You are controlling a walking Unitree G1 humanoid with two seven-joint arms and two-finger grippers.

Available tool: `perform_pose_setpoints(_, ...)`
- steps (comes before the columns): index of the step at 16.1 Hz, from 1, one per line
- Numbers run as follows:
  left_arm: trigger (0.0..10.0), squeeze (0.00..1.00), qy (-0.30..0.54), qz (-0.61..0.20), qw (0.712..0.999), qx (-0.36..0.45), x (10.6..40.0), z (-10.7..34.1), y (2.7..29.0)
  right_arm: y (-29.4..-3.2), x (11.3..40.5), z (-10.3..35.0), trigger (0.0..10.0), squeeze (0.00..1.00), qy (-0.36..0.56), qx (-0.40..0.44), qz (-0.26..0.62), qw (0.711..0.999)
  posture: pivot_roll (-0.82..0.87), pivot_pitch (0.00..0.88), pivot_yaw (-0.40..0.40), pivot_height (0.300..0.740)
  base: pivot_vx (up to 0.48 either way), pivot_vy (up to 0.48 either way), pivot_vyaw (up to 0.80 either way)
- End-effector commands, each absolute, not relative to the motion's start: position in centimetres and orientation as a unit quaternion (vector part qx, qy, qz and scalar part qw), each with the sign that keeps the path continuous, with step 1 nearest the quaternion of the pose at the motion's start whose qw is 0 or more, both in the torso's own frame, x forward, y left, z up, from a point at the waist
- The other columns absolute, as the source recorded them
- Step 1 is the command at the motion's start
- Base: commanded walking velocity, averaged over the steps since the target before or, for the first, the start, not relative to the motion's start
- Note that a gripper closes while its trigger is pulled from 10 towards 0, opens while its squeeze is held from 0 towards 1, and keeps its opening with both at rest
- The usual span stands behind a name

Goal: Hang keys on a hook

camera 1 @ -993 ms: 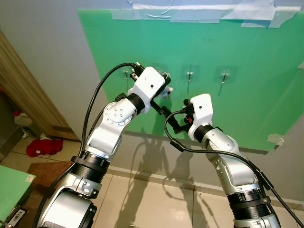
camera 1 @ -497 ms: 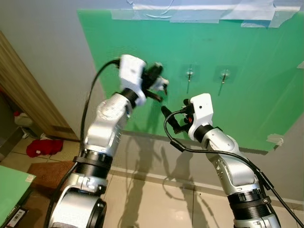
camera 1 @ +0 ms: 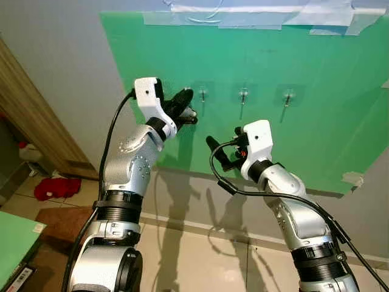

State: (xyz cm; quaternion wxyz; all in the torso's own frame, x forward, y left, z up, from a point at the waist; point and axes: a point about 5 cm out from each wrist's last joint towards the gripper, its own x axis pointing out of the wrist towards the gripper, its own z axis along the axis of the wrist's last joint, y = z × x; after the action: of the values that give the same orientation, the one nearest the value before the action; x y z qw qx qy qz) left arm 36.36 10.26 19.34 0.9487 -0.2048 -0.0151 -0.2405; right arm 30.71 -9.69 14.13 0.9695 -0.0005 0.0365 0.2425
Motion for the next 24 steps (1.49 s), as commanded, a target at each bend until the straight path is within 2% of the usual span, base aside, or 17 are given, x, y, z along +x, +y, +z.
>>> perform_pose_setpoints(1, 0.0, 0.0, -0.021, -0.236, 0.95, -0.205, 36.6, 19.9, 10.5, -9.2, 30.5, 14.2, 10.0, 0.0, 0.036, -0.002, 0.253, 0.967, -0.07, 0.0, 0.12, 0.74, 0.0, 0.0, 0.0)
perform_pose_setpoints(4, 0.0, 0.0, -0.066, -0.237, 0.964, -0.098, 36.2, 20.9, 10.0, -9.2, 30.4, 14.2, 10.0, 0.0, 0.036, -0.003, 0.254, 0.967, -0.07, 0.0, 0.118, 0.74, 0.0, 0.0, 0.0)
perform_pose_setpoints(6, 0.0, 0.0, -0.085, -0.237, 0.966, -0.057, 36.1, 21.4, 9.8, -9.1, 30.4, 14.2, 10.0, 0.0, 0.036, -0.002, 0.254, 0.967, -0.07, 0.0, 0.12, 0.74, 0.0, 0.0, 0.0)
perform_pose_setpoints(12, 0.0, 0.0, -0.125, -0.241, 0.957, 0.098, 35.9, 21.5, 9.3, -9.1, 30.3, 14.2, 10.0, 0.0, 0.036, 0.001, 0.252, 0.967, -0.07, 0.0, 0.13, 0.74, 0.0, 0.0, 0.0)
perform_pose_setpoints(17, 0.0, 0.0, -0.137, -0.254, 0.943, 0.166, 35.8, 20.9, 8.7, -9.2, 30.3, 14.1, 10.0, 0.0, 0.036, 0.002, 0.249, 0.968, -0.07, 0.0, 0.133, 0.74, 0.0, 0.0, 0.0)
perform_pose_setpoints(19, 0.0, 0.0, -0.109, -0.263, 0.938, 0.196, 36.0, 19.7, 8.5, -9.2, 30.3, 14.1, 10.0, 0.0, 0.037, 0.002, 0.249, 0.968, -0.07, 0.0, 0.133, 0.74, 0.0, 0.0, 0.0)
perform_pose_setpoints(24, 0.0, 0.0, -0.104, -0.278, 0.918, 0.263, 35.8, 18.2, 8.0, -9.2, 30.3, 14.2, 10.0, 0.0, 0.037, 0.001, 0.249, 0.968, -0.08, 0.0, 0.134, 0.74, 0.0, 0.0, 0.0)
